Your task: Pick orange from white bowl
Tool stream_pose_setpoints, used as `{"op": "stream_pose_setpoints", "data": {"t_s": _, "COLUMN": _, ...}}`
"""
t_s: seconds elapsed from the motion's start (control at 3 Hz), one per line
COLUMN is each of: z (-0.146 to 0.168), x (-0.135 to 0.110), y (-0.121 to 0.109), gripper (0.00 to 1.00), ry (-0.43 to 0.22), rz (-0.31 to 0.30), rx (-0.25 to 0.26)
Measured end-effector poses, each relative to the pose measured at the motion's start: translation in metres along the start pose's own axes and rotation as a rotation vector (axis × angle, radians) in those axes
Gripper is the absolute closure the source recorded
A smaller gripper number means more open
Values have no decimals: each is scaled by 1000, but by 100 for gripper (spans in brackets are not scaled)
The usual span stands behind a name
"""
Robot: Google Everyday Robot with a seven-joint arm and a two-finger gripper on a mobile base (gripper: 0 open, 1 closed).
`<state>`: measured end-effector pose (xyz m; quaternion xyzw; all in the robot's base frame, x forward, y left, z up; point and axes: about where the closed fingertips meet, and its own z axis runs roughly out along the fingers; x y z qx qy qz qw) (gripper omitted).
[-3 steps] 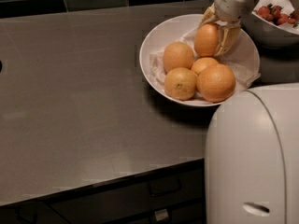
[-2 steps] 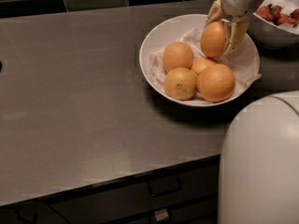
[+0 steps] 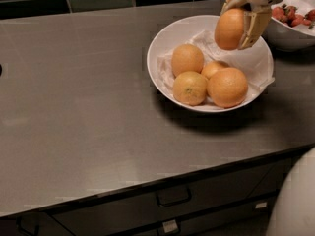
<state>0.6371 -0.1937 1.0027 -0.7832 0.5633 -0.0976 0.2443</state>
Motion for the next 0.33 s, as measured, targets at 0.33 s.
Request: {"op": "stream_pose_setpoints", "data": {"t_s": 0.33, "z": -4, "x": -1, "y": 0, "gripper": 100, "ry": 1, "rz": 0, "rx": 11}}
